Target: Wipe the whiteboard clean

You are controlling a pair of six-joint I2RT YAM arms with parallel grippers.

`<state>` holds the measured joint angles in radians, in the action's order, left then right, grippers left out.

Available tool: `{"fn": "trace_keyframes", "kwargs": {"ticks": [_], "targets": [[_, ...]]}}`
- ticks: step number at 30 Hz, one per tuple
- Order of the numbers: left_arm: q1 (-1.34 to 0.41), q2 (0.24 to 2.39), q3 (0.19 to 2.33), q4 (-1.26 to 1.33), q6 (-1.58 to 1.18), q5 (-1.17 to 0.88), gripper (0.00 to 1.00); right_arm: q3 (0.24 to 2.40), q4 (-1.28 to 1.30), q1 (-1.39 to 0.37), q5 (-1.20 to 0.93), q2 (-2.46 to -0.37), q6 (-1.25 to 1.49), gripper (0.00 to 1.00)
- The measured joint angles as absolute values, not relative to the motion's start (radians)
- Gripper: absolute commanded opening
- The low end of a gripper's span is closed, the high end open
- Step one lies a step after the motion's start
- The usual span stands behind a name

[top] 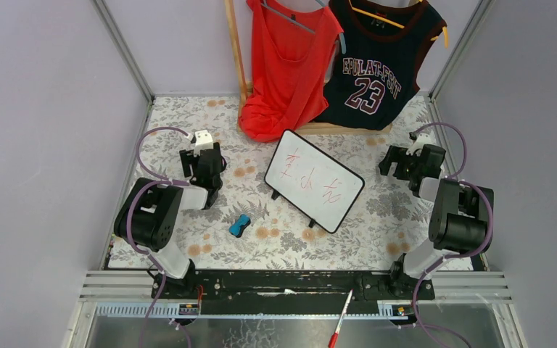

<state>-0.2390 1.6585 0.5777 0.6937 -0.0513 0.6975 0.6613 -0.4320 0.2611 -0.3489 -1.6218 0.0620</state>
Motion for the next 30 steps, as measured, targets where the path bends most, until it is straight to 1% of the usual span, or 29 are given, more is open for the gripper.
{"fn": "trace_keyframes", "kwargs": {"ticks": [8,13,16,19,25,30], "targets": [[-0.239,1.668,0.588,0.677,-0.051,0.7,0.76,0.648,-0.44,0.261,-0.353,-1.618,0.062,0.99],[-0.239,1.702,0.643,0.632,-0.051,0.699,0.76,0.648,-0.439,0.261,-0.361,-1.618,0.061,0.99],[-0.245,1.731,0.687,0.59,-0.047,0.697,0.74,0.649,-0.438,0.261,-0.361,-1.619,0.061,0.99],[-0.269,1.747,0.738,0.516,-0.025,0.7,0.72,0.653,-0.436,0.261,-0.361,-1.619,0.061,0.99],[-0.387,1.741,0.901,0.29,0.015,0.663,0.67,0.654,-0.433,0.261,-0.362,-1.621,0.06,0.99],[-0.432,1.649,1.016,0.05,-0.013,0.571,0.63,0.656,-0.426,0.261,-0.362,-1.621,0.06,0.99]]}}
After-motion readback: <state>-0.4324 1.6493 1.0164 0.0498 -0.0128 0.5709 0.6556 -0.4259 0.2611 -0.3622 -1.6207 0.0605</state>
